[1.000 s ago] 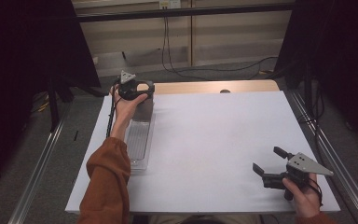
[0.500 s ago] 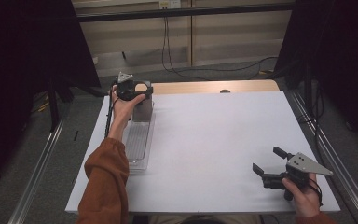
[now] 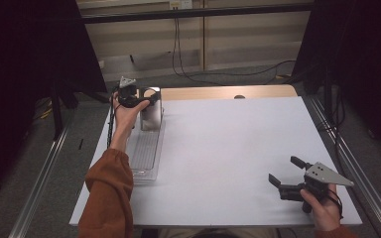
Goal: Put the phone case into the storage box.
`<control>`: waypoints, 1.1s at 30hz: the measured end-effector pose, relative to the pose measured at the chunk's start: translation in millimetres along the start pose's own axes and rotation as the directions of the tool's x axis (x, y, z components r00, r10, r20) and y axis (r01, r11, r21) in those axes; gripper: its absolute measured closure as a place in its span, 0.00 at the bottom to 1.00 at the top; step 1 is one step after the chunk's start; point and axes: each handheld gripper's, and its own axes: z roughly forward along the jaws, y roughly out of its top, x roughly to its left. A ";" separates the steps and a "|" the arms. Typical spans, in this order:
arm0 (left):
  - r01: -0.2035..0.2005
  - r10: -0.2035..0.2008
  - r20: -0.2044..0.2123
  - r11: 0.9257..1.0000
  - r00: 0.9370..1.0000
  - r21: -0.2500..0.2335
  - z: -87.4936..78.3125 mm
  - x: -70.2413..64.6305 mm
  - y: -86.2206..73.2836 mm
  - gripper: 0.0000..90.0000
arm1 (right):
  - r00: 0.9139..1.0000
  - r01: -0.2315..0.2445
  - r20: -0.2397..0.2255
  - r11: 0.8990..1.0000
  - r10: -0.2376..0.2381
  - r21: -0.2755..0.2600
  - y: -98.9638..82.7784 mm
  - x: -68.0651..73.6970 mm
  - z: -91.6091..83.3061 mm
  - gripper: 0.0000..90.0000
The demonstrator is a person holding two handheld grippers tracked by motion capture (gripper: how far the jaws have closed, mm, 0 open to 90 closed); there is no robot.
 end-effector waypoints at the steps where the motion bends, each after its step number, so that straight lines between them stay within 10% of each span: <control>1: -0.002 0.002 0.000 1.000 1.000 0.000 -1.2 0.8 -0.4 0.05 | 1.000 0.000 0.000 1.000 0.000 0.000 0.0 0.0 0.0 0.00; 33: -0.076 0.080 0.023 0.986 0.997 -0.147 -43.6 -4.7 -3.1 0.03 | 1.000 -0.010 0.007 1.000 0.010 -0.007 -0.4 -1.8 -1.1 0.00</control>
